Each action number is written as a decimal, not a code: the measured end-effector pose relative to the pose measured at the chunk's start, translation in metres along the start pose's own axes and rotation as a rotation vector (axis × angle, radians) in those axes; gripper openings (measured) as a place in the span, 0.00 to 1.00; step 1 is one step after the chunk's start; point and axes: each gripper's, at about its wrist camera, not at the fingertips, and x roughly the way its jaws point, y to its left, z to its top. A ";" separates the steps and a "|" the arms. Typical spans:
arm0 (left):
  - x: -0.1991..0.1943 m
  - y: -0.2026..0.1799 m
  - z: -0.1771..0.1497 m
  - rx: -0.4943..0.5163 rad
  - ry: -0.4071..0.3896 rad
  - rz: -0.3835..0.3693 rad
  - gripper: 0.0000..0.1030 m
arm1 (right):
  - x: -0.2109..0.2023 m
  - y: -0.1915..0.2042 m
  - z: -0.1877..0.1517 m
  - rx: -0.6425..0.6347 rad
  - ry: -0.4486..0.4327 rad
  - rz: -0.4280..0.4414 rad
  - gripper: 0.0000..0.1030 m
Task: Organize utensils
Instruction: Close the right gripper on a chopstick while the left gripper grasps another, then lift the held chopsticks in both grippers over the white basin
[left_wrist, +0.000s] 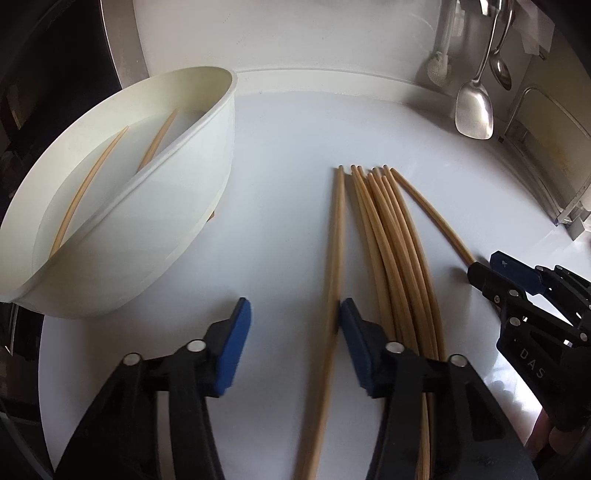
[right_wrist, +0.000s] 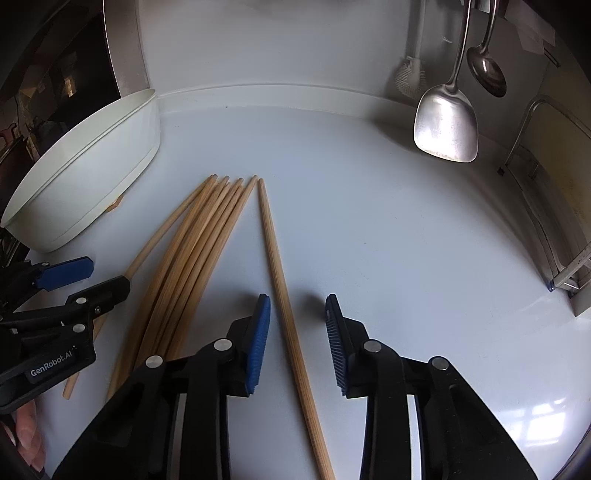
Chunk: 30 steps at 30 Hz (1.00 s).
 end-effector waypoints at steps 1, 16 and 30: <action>-0.002 0.000 -0.001 0.006 -0.005 -0.002 0.31 | -0.001 0.000 -0.001 -0.003 -0.001 -0.001 0.17; -0.012 -0.003 -0.001 -0.020 0.005 -0.077 0.07 | -0.017 -0.014 -0.009 0.115 -0.015 0.066 0.06; -0.112 0.019 0.043 -0.063 -0.088 -0.113 0.07 | -0.090 -0.007 0.037 0.131 -0.095 0.152 0.06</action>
